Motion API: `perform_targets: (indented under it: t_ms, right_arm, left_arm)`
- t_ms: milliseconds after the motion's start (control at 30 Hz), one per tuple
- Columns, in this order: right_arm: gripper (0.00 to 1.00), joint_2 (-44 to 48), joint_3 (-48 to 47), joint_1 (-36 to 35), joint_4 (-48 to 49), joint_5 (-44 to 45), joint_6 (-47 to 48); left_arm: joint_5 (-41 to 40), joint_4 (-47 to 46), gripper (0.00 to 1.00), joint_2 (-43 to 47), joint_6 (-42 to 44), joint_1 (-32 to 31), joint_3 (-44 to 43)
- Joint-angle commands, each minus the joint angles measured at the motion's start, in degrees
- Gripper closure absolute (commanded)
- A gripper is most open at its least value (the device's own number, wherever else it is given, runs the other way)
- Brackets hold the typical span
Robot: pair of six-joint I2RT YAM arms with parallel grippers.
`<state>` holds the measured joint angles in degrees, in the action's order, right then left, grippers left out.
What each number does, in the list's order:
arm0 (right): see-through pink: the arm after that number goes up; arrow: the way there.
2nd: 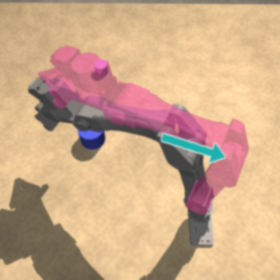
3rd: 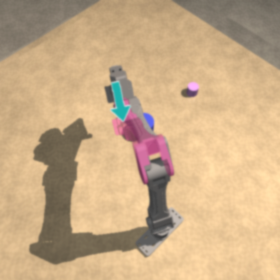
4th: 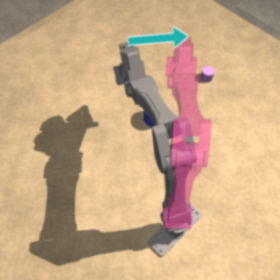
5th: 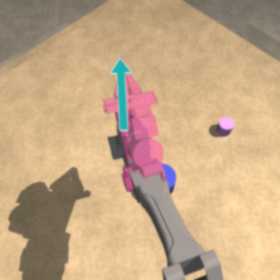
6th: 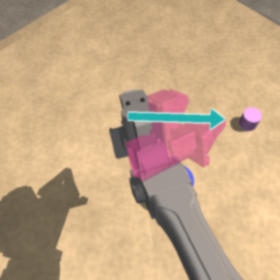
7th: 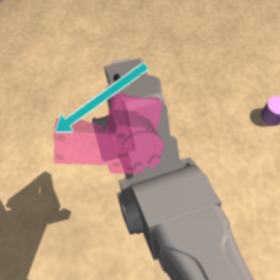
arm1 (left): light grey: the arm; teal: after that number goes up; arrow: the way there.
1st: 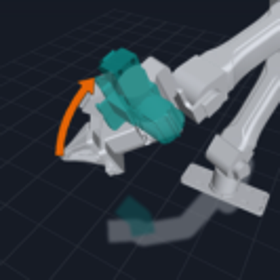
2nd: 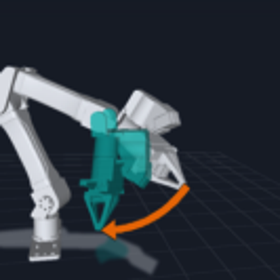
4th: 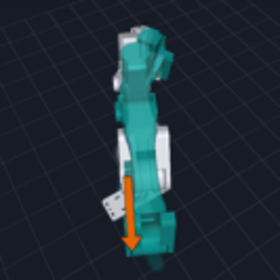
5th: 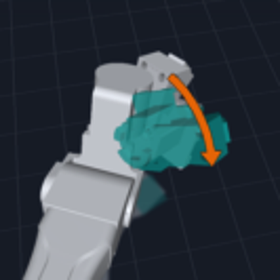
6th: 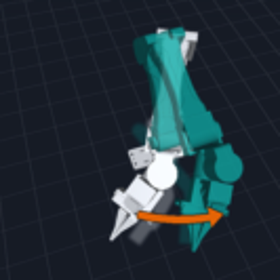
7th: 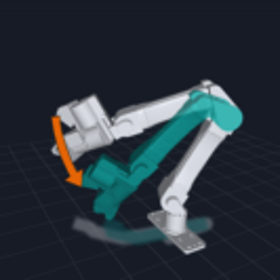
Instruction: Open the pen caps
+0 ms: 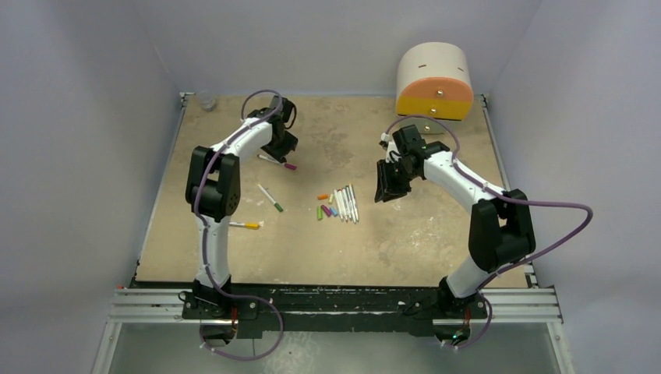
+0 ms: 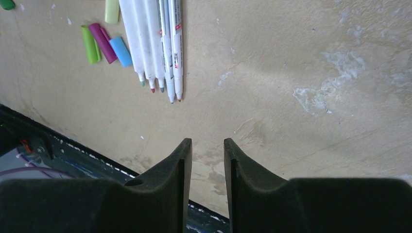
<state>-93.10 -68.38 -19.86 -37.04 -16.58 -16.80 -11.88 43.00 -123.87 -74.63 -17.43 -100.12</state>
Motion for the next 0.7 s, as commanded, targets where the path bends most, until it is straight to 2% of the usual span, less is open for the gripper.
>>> perform_targets:
  t_ms: [0,267,667]
  right_arm:
    - [0.67,2.3,1.2,-0.2,0.9,-2.7,1.8]
    - [0.67,2.0,2.3,-0.2,2.1,-3.8,2.7]
    - [0.67,2.0,2.7,-0.2,2.0,-4.9,3.0]
  left_arm:
    - [-4.0,1.6,0.56,5.3,-1.2,-0.7,1.3]
    - [-5.2,1.1,0.55,8.7,-2.1,-1.4,5.8]
    - [-4.7,0.6,0.54,5.4,-2.6,-2.0,6.8]
